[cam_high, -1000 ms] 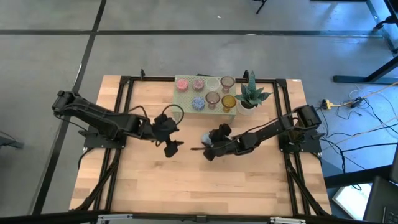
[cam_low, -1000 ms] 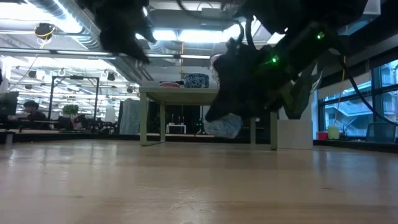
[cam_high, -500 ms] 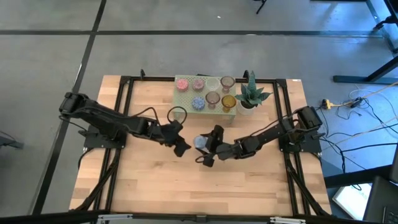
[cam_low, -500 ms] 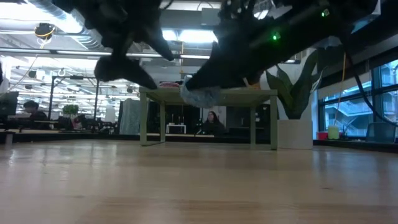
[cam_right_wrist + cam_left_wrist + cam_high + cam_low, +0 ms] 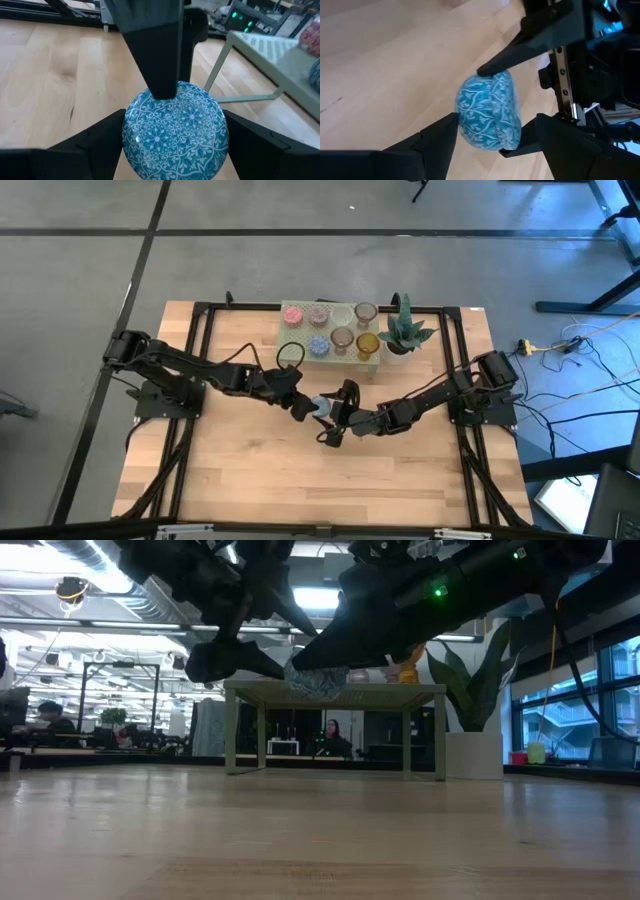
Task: Pick & Place candle stick holders
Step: Align the light blue scented candle with the red scented candle on the shelf
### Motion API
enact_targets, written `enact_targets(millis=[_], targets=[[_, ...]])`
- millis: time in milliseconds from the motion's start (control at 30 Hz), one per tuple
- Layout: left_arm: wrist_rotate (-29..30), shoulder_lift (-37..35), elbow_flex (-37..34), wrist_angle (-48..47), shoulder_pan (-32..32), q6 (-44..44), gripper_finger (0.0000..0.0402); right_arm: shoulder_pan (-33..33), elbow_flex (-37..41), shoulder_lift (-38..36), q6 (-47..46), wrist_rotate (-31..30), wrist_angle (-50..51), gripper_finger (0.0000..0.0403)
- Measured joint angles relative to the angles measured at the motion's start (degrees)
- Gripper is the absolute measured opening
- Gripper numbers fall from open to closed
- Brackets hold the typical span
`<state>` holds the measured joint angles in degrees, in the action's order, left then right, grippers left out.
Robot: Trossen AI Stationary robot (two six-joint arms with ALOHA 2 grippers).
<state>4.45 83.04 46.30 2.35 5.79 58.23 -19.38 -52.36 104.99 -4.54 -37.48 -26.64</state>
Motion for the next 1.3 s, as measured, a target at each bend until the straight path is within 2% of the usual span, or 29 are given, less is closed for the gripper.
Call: enact_targets(millis=[133,300,667,833,1100,1300], targets=[[-2.4,0.3,0.0,0.1,-0.9,0.1,0.0262,0.0,0.0,0.0,1.0,-0.4,-1.2,0.0302],[-2.7,0.4,0.0,0.1,-1.0,-0.3,0.0259,0.0,0.0,0.0,2.5,-0.7,-3.1,0.0302],[-1.8,0.4,0.0,0.8,-1.1,-1.8,0.0197,0.1,0.0,0.0,4.0,-2.7,-4.5,0.0302],[-1.8,0.4,0.0,1.0,-1.1,-2.4,0.0202,0.1,0.0,0.0,4.0,-2.8,-4.5,0.0306],[-2.0,0.4,0.0,1.5,-1.0,-4.2,0.0202,0.1,0.0,0.0,3.7,-0.8,-5.0,0.0342],[-1.3,0.4,0.0,1.4,-1.1,-4.9,0.0202,0.0,0.0,0.0,3.7,-1.1,-4.7,0.0350]])
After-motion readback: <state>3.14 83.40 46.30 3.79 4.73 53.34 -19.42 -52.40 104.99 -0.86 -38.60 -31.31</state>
